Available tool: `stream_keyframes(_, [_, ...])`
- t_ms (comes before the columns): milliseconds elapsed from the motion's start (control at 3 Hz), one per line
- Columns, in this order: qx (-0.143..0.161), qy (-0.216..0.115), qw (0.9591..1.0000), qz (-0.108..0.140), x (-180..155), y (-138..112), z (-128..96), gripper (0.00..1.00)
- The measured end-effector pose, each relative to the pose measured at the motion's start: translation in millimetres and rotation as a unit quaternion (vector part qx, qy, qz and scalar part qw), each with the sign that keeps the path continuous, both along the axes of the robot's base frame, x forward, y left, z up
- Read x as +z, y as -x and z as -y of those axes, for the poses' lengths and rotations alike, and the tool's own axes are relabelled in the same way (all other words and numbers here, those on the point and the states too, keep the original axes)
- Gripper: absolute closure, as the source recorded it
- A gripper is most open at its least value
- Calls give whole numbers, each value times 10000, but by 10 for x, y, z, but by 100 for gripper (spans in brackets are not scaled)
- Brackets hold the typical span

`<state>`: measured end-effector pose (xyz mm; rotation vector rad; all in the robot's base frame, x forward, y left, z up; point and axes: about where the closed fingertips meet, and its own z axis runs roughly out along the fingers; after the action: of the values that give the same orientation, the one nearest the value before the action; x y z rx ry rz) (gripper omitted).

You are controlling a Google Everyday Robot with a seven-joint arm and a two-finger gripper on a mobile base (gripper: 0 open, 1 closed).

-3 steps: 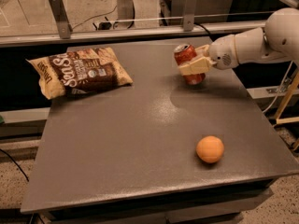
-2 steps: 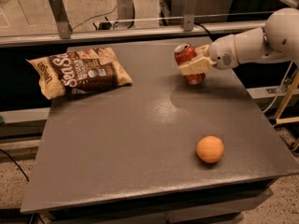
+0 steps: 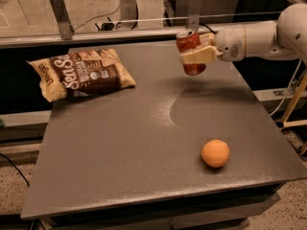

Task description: Place coke can upright

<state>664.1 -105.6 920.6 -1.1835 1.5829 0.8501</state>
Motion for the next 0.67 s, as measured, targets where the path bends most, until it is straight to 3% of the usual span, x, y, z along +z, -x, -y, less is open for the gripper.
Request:
stream_keyframes(333, [341, -726, 9961, 363, 612, 143, -78, 100])
stream_keyframes(667, [348, -1052, 9926, 500, 866, 231, -5, 100])
